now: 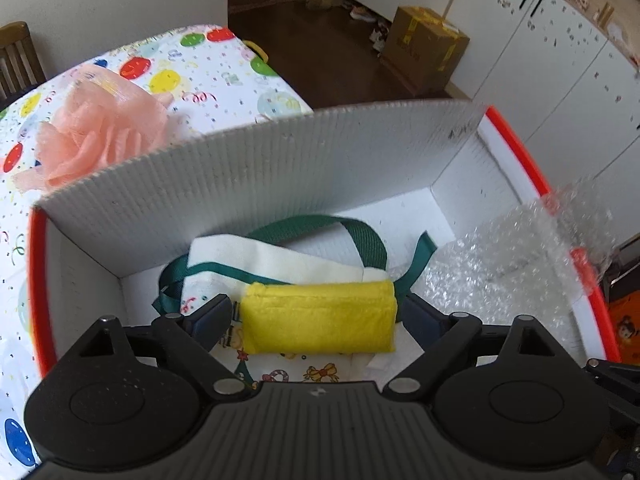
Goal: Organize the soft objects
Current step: 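Open the left tool to drop the sponge while the right tool releases the tissue into the box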
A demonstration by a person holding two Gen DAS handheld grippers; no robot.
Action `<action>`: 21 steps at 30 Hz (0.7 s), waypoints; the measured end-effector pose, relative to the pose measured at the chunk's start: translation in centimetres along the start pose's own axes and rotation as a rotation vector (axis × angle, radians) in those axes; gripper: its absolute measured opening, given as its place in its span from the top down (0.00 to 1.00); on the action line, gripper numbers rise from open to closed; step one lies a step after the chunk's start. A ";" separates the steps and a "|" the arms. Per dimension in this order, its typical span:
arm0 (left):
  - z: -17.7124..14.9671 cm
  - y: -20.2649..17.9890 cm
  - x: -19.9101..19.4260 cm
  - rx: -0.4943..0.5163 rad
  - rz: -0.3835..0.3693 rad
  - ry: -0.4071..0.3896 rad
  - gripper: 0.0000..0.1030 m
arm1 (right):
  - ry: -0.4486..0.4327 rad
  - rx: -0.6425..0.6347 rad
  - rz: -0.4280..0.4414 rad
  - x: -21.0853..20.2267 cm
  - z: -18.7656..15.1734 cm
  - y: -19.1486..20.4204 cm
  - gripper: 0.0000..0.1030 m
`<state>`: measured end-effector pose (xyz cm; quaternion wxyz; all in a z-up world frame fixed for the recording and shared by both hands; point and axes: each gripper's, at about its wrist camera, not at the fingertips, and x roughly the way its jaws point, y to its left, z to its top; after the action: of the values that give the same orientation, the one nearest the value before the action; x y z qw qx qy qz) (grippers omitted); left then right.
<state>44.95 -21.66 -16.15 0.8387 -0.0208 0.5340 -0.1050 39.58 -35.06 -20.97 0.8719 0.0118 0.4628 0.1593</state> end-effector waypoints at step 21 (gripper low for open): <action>-2.7 1.1 -11.9 0.023 -0.104 -0.257 0.10 | -0.101 -0.005 0.042 -4.9 0.8 2.7 0.40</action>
<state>37.83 -18.01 -6.83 0.8937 -0.0522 0.4192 -0.1512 36.99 -33.83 -16.14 0.8905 0.0275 0.4177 0.1781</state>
